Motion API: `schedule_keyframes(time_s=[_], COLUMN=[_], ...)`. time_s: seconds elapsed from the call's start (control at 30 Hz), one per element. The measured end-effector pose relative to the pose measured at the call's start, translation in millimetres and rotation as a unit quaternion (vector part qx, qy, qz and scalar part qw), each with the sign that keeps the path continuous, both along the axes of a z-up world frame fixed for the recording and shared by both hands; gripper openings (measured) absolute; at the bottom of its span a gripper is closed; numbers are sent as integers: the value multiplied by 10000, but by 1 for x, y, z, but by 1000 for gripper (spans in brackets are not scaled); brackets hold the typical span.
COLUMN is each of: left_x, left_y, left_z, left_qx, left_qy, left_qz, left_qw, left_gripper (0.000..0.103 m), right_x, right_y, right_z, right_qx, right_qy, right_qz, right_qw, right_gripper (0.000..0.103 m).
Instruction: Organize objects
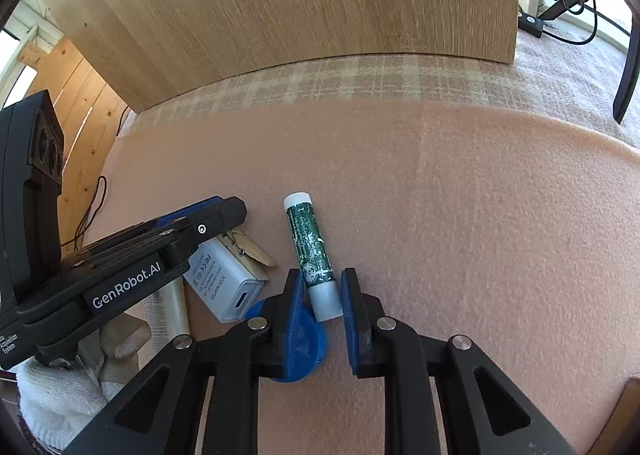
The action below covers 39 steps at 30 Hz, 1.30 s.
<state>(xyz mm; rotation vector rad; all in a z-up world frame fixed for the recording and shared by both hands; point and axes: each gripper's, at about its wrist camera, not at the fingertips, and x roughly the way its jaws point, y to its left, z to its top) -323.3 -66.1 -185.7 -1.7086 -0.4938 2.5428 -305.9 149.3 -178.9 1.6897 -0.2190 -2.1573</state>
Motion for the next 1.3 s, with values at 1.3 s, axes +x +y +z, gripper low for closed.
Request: schedule_keyframes(time_s=[1.3], left_x=[182], left_y=[107], left_z=[34], left_qx=[-108], left_qy=[477], left_qz=[-1053], left_qw=[9932], left_gripper=[46], right_x=[198], right_y=[110], right_z=[36], right_qx=[526], right_qy=[434], right_qz=[-419], right_qw=[9968], right_gripper=[34])
